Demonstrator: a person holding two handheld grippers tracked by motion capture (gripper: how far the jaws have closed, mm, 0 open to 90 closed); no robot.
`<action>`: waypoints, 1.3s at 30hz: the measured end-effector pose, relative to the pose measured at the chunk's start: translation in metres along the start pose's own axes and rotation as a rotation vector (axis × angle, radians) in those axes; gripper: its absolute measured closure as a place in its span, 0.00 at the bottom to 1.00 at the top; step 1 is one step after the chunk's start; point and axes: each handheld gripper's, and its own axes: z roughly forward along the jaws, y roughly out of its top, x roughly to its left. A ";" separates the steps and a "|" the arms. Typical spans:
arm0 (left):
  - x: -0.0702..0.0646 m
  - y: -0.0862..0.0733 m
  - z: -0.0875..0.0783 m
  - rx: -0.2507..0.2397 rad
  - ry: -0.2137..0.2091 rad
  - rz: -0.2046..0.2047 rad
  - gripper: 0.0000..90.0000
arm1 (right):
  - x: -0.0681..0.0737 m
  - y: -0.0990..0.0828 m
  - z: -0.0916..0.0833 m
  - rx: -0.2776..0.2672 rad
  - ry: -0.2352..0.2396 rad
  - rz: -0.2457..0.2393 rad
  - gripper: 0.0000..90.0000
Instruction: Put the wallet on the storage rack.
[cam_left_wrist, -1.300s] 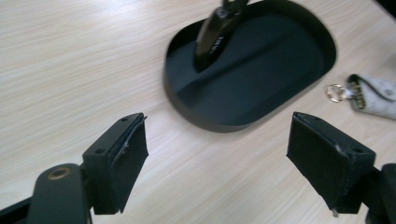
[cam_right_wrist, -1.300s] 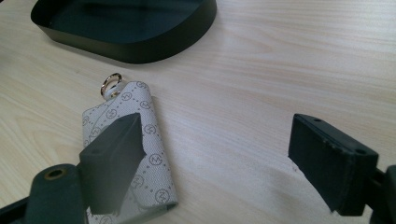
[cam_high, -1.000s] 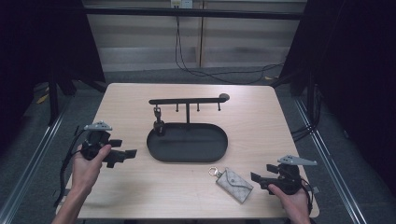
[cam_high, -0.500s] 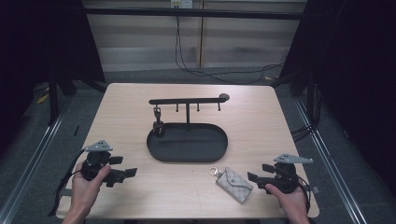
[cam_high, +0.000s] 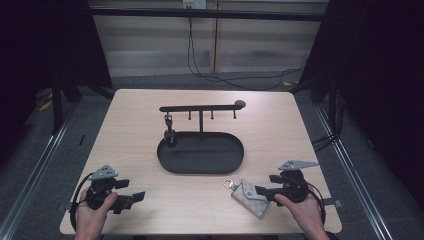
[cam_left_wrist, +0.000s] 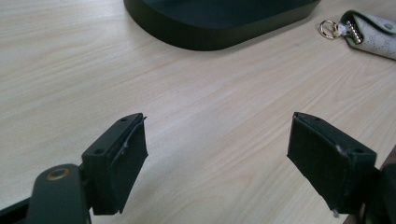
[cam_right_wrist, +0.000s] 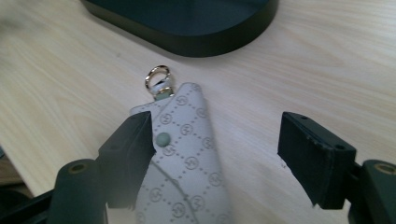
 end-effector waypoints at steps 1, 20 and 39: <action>0.000 0.000 0.001 0.011 0.009 0.019 0.22 | 0.005 0.004 -0.001 0.010 0.005 -0.011 0.28; -0.007 -0.002 0.006 0.022 -0.062 0.034 0.23 | 0.022 0.035 0.016 0.264 0.038 -0.094 0.27; -0.009 -0.001 0.004 -0.016 -0.078 0.038 0.22 | 0.030 0.046 0.041 0.460 0.035 -0.162 0.26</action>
